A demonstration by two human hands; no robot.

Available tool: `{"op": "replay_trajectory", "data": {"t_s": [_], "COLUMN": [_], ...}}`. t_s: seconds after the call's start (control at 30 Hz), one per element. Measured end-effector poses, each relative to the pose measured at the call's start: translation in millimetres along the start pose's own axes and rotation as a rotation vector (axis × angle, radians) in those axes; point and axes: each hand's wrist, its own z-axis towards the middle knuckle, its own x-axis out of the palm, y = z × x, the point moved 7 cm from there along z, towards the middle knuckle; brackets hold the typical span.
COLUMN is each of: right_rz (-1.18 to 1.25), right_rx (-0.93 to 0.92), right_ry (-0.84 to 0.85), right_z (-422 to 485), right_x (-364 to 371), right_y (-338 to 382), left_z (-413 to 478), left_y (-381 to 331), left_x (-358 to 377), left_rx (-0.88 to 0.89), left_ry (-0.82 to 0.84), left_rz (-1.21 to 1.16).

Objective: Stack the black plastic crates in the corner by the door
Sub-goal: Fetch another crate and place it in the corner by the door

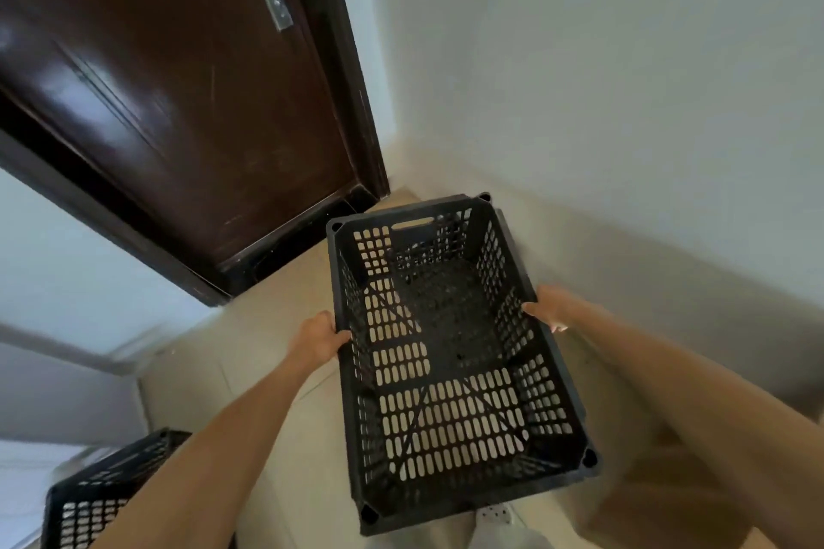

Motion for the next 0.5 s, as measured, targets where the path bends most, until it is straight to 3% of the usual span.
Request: {"op": "replay_trajectory", "data": {"t_s": [0.5], "right_rz": [-0.065], "right_rx": [0.132], "right_ry": [-0.094], "right_z": [209.4], "right_x": [-77.2], "right_y": [12.8], "left_z": [228.4], "left_y": [-54.5], "left_x": [26.7], "left_rx": [-0.038], "left_ry": [0.143], "left_rz": [-0.043]}}
